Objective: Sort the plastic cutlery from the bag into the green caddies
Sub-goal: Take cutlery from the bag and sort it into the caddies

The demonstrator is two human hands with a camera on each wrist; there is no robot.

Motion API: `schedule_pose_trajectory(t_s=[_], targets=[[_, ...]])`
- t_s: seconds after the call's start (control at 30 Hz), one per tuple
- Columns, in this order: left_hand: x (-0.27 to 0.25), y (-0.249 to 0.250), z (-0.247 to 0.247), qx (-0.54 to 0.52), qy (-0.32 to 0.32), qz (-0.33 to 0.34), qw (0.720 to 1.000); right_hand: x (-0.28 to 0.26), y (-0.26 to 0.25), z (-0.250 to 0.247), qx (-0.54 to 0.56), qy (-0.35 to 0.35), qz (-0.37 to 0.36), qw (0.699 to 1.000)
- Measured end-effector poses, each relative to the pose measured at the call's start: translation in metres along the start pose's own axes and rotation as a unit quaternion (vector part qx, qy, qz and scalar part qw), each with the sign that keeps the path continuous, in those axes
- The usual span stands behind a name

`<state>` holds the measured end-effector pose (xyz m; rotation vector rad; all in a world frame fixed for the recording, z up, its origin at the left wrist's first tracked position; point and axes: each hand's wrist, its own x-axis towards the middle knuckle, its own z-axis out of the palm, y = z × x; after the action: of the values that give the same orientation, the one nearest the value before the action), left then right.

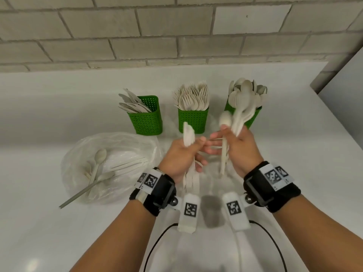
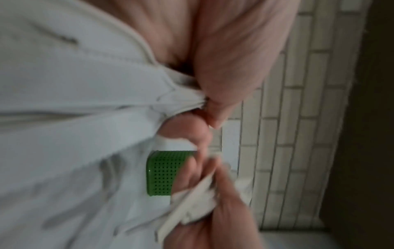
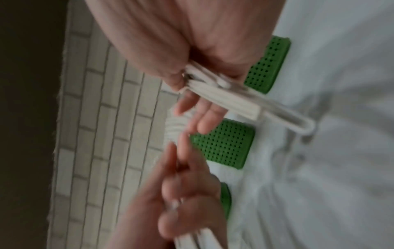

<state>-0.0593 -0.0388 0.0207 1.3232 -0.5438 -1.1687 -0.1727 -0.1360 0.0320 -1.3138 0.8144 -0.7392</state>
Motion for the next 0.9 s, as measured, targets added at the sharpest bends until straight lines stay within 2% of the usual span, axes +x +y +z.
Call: schedule_pose_trajectory(t_s=[0.07, 0.1, 0.17, 0.23, 0.37, 0.53, 0.63, 0.77, 0.9], targets=[[0.005, 0.002, -0.006, -0.091, 0.045, -0.01, 0.995, 0.001, -0.006, -0.006, 0.074, 0.044, 0.037, 0.996], [0.008, 0.005, -0.009, -0.154, 0.049, -0.014, 0.987, -0.002, -0.007, -0.008, 0.073, 0.03, 0.057, 0.995], [0.012, 0.01, -0.011, -0.27, 0.047, -0.009, 0.962, -0.013, -0.005, -0.008, 0.003, -0.058, 0.087, 0.995], [0.015, 0.016, -0.01, -0.329, 0.048, 0.007, 0.943, -0.028, -0.001, -0.004, -0.072, -0.144, 0.11, 0.981], [0.016, 0.023, -0.008, -0.338, 0.07, 0.039, 0.938, -0.032, 0.008, 0.001, -0.056, -0.194, 0.148, 0.968], [0.015, 0.023, -0.013, -0.314, 0.07, 0.047, 0.946, -0.03, 0.009, 0.004, -0.074, -0.169, 0.13, 0.974], [0.012, 0.018, -0.012, -0.316, 0.049, 0.051, 0.946, -0.027, 0.009, 0.005, -0.028, -0.124, 0.134, 0.983], [0.01, 0.009, -0.007, -0.35, 0.039, 0.05, 0.935, -0.023, 0.009, 0.007, 0.007, -0.07, 0.128, 0.989], [0.013, 0.015, -0.017, -0.397, 0.068, 0.057, 0.913, -0.02, 0.007, -0.001, 0.013, -0.025, 0.119, 0.992]])
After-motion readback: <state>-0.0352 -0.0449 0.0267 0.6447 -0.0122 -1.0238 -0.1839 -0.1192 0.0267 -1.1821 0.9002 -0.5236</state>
